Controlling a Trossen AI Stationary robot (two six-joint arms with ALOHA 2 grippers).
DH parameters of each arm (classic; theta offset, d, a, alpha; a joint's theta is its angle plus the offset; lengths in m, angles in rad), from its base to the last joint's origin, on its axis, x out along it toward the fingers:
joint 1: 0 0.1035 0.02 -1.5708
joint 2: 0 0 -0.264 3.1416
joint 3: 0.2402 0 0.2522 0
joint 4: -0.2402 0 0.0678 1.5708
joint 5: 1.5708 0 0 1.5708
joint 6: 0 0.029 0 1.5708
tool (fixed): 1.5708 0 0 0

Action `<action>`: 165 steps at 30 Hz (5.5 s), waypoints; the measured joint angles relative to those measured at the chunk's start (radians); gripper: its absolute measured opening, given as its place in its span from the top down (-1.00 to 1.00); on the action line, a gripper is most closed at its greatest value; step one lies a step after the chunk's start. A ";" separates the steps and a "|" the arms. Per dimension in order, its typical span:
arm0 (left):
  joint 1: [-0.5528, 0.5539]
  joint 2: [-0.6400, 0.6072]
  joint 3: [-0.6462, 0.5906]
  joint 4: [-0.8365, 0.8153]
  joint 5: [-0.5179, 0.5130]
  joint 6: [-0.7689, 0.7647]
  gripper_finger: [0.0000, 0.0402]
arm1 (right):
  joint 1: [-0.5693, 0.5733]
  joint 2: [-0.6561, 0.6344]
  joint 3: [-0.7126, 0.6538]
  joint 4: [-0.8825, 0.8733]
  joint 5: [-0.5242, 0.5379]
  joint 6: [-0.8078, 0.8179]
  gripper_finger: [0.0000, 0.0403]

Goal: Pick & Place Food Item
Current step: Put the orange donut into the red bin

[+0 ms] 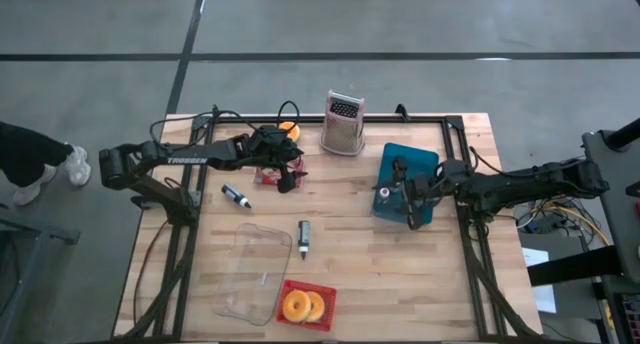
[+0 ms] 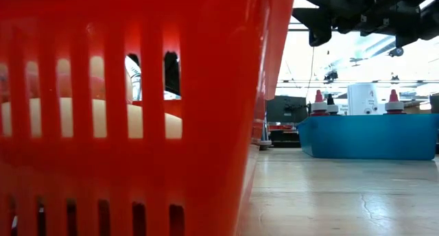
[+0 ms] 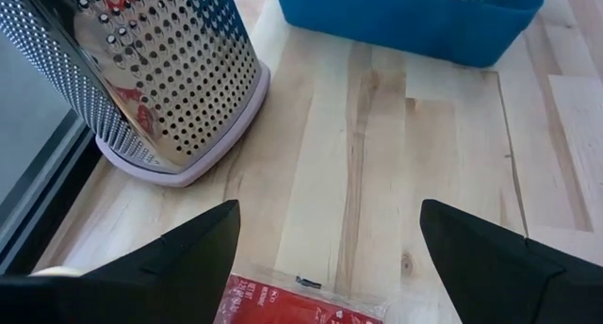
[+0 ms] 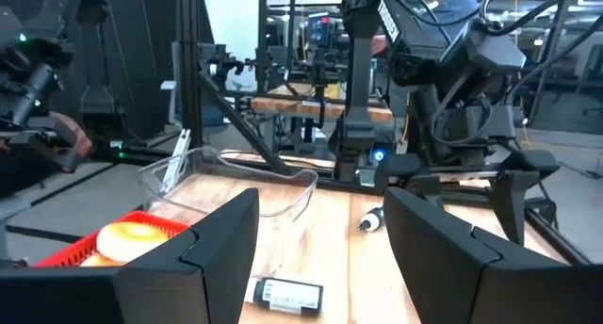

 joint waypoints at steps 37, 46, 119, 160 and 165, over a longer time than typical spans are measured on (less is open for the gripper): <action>0.020 0.000 0.000 -0.004 -0.016 -0.007 -0.66 | 0.000 0.002 -0.001 0.000 -0.001 -0.011 -0.11; 0.050 0.013 0.000 0.003 -0.059 -0.022 -0.66 | 0.000 0.003 -0.001 0.000 -0.001 -0.010 -0.11; 0.246 0.671 1.002 -1.160 -0.203 -0.028 -0.66 | 0.000 0.002 -0.001 -0.016 -0.004 -0.032 -0.11; 0.239 0.826 1.183 -1.146 -0.187 -0.499 -0.58 | 0.000 0.002 -0.001 -0.042 -0.006 -0.041 -0.11; 0.251 0.826 1.177 -1.144 -0.188 -0.518 -0.58 | 0.002 0.002 -0.001 -0.045 -0.011 -0.044 -0.11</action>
